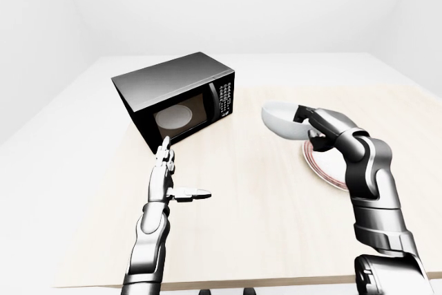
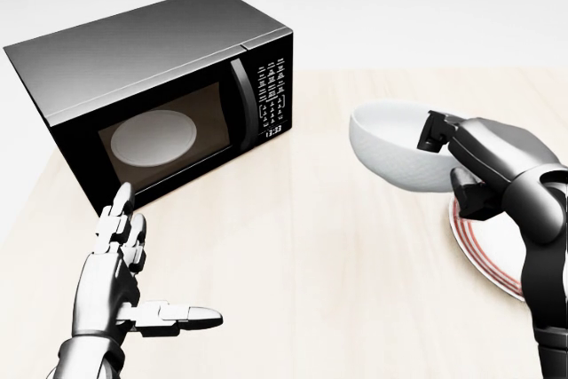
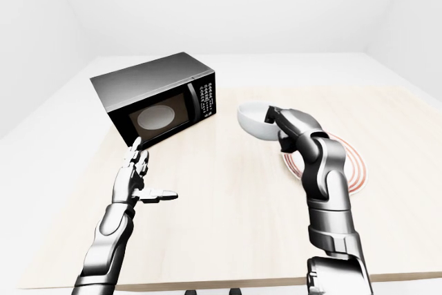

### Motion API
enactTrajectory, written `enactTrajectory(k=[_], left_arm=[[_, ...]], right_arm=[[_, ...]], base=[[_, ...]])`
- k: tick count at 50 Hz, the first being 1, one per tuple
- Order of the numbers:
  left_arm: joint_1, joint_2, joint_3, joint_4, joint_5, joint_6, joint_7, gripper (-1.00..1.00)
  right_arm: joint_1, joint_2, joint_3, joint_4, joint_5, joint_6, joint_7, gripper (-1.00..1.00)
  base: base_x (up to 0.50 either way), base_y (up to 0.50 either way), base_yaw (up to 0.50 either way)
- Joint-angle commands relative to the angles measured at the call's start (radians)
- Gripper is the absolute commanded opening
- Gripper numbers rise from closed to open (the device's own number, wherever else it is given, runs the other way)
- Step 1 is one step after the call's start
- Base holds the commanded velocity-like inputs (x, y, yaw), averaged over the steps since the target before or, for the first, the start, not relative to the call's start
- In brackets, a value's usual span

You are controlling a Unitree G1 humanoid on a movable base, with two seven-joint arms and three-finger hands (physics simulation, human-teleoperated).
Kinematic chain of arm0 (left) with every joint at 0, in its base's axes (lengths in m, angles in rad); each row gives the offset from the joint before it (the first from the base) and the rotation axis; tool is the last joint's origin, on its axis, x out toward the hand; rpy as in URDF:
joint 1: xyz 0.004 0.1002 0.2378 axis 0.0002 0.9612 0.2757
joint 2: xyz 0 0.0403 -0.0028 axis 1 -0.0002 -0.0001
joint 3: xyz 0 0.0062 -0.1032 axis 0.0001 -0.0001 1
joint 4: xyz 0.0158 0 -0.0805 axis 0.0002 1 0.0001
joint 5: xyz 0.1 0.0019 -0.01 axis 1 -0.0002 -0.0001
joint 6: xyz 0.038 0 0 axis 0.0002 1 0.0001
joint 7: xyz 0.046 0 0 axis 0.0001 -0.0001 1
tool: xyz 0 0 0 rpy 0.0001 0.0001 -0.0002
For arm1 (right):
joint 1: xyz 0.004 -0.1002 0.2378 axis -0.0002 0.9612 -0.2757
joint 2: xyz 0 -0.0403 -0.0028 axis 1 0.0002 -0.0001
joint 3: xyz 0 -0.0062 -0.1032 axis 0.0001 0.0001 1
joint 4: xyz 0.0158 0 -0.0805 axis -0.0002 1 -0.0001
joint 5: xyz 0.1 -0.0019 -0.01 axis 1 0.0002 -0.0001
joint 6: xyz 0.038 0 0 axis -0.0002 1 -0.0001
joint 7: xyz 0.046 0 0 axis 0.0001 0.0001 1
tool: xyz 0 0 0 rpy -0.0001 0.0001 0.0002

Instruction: Pick up the white bowl and put it on the plate.

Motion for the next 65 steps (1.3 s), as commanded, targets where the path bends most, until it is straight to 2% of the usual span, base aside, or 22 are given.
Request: enactTrajectory(k=[1, 14, 32, 48, 50, 51, 54, 65], left_arm=[[0.0, 0.0, 0.0, 0.001, 0.0, -0.001, 0.0, 1.0], [0.0, 0.0, 0.0, 0.001, 0.0, -0.001, 0.0, 1.0], [0.0, 0.0, 0.0, 0.001, 0.0, -0.001, 0.0, 1.0], [0.0, 0.0, 0.0, 0.001, 0.0, 0.0, 0.0, 1.0], [0.0, 0.0, 0.0, 0.001, 0.0, 0.0, 0.0, 1.0], [0.0, -0.002, -0.001, -0.001, 0.003, 0.006, 0.005, 1.0], [0.0, -0.002, -0.002, 0.001, 0.003, 0.006, 0.006, 1.0], [0.0, -0.002, -0.002, 0.001, 0.003, 0.006, 0.007, 1.0]], right_arm=[[0.0, -0.059, -0.047, 0.039, -0.002, 0.0, 0.0, -1.0], [0.017, -0.097, -0.074, 0.085, 0.037, 0.0, -0.023, -1.0], [0.031, -0.156, -0.104, 0.232, 0.1, 0.0, -0.126, -1.0], [0.081, -0.194, -0.149, 0.259, 0.183, 0.0, -0.19, -1.0], [0.081, -0.201, -0.152, 0.26, 0.185, 0.0, -0.196, -1.0], [0.072, -0.202, -0.157, 0.264, 0.184, 0.0, -0.22, -1.0], [0.053, -0.216, -0.143, 0.259, 0.13, 0.0, -0.289, -1.0], [0.052, -0.215, -0.144, 0.258, 0.127, 0.0, -0.291, -1.0]], base=[[0.0, 0.0, 0.0], [0.0, 0.0, 0.0], [0.0, 0.0, 0.0], [0.0, 0.0, 0.0], [0.0, 0.0, 0.0], [0.0, 0.0, 0.0], [0.0, 0.0, 0.0], [0.0, 0.0, 0.0]])
